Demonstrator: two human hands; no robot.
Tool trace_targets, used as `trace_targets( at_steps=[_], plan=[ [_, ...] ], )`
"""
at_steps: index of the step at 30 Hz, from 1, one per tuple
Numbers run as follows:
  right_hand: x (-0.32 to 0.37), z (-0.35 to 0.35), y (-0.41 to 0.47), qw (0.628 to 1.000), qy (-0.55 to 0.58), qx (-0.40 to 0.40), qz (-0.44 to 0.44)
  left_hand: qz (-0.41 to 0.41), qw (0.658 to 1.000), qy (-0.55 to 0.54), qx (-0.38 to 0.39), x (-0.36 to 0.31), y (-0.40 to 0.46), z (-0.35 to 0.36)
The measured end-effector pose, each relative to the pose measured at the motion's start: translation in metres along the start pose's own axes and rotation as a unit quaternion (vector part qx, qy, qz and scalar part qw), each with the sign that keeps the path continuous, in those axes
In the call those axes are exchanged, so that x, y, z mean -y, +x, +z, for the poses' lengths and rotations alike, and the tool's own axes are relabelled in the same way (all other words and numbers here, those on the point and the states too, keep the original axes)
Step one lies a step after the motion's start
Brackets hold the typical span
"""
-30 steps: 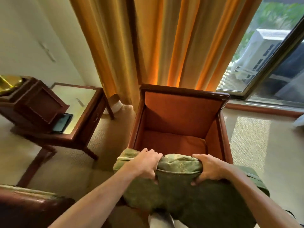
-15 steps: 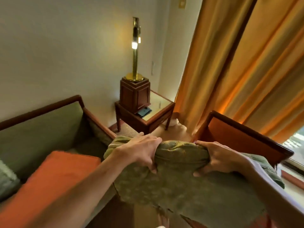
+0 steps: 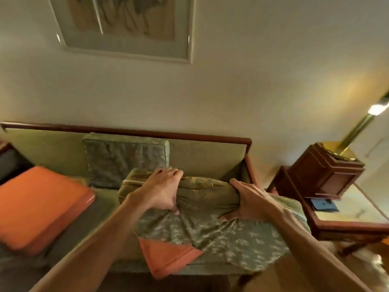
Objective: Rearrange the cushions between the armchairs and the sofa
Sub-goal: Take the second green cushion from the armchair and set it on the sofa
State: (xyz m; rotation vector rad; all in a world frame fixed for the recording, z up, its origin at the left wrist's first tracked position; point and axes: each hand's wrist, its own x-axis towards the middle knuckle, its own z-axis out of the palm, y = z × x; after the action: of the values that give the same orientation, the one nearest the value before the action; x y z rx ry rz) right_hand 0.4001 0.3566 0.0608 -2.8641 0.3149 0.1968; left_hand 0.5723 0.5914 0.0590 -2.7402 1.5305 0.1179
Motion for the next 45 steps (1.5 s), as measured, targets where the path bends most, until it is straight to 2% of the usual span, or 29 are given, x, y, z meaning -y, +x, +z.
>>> trace_targets(
  at_steps=[3, 6, 10, 13, 16, 21, 23, 27, 31, 38, 43, 45],
  plan=[
    [0.01, 0.01, 0.071, 0.998, 0.004, 0.005, -0.06, -0.079, 0.996, -0.023, -0.021, 0.045, 0.003, 0.02],
    [0.004, 0.051, 0.131, 0.997, 0.003, 0.016, -0.07, -0.154, 0.987, -0.052, -0.014, 0.074, 0.009, 0.067],
    [-0.008, 0.137, 0.177, 0.998, 0.026, 0.041, -0.047, -0.269, 0.957, -0.083, 0.069, 0.078, 0.016, 0.157],
    [-0.008, 0.146, 0.203, 0.997, -0.005, 0.024, -0.077, -0.356, 0.929, -0.093, 0.038, 0.086, 0.023, 0.179],
    [-0.031, 0.131, 0.227, 0.994, 0.004, 0.09, -0.064, -0.349, 0.925, -0.126, 0.082, 0.105, 0.033, 0.165],
    [-0.096, 0.117, 0.237, 0.983, -0.048, 0.175, 0.001, -0.364, 0.919, -0.136, 0.061, 0.094, 0.059, 0.169],
    [-0.106, 0.116, 0.234, 0.981, -0.046, 0.185, 0.04, -0.365, 0.919, -0.134, 0.069, 0.094, 0.068, 0.168],
    [-0.094, 0.12, 0.232, 0.982, 0.004, 0.163, 0.091, -0.356, 0.914, -0.166, 0.1, 0.11, 0.081, 0.163],
    [-0.079, 0.122, 0.22, 0.982, 0.03, 0.15, 0.113, -0.33, 0.923, -0.178, 0.091, 0.128, 0.075, 0.17],
    [-0.073, 0.131, 0.184, 0.991, 0.025, 0.106, 0.081, -0.28, 0.944, -0.167, 0.05, 0.146, 0.063, 0.183],
    [-0.07, 0.138, 0.172, 0.995, 0.034, 0.051, 0.08, -0.283, 0.943, -0.171, 0.038, 0.137, 0.054, 0.181],
    [-0.072, 0.138, 0.17, 0.995, 0.039, 0.044, 0.076, -0.292, 0.939, -0.174, 0.055, 0.13, 0.053, 0.178]
  ],
)
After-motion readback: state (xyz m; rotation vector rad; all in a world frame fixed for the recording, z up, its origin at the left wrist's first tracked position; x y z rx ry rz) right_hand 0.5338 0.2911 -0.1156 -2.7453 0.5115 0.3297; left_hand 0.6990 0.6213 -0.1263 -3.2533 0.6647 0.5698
